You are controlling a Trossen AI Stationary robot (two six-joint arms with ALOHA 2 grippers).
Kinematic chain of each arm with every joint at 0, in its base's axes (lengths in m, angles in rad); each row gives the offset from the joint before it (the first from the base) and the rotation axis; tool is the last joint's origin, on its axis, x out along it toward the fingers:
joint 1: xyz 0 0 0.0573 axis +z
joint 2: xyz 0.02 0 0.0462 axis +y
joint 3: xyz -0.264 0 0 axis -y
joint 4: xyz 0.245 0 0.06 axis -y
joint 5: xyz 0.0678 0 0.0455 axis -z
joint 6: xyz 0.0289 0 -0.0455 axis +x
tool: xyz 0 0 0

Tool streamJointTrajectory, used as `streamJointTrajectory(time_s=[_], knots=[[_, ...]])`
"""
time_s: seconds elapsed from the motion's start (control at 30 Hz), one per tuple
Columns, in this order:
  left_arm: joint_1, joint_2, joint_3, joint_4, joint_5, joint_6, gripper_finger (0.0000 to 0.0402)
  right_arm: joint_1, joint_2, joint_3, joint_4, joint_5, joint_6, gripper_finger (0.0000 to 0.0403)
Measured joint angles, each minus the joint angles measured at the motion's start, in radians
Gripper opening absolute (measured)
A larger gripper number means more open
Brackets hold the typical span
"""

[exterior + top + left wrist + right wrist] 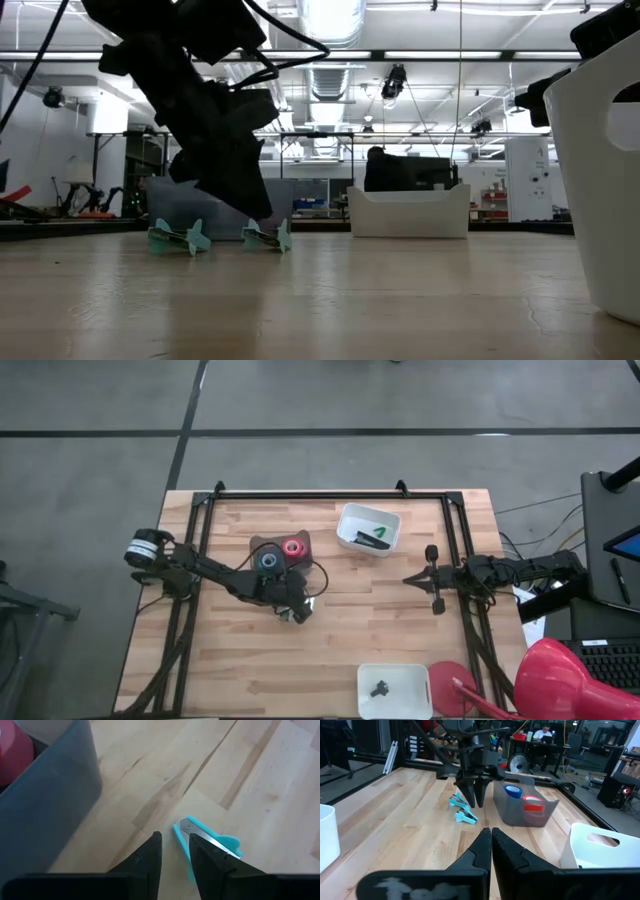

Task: Pick and place Stapler, Stapler remover, tape
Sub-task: Adjust the black bin on the table

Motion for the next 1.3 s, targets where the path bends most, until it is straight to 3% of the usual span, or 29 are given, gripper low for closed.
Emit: streamJointTrajectory(time_s=[0.6,1.0,1.3], knots=[[-0.044,-0.006,-0.005,-0.013,0.042,-0.079,0.0099,0.0,0.0,0.0,0.0,0.0,0.0,0.0008],[-0.038,-0.035,0.063,-0.107,0.046,0.005,0.0097,0.0,0.0,0.0,0.0,0.0,-0.001,0.0008],[-0.136,-0.048,0.119,-0.118,0.116,-0.205,0.0097,0.0,0.0,0.0,0.0,0.0,-0.001,0.0008]])
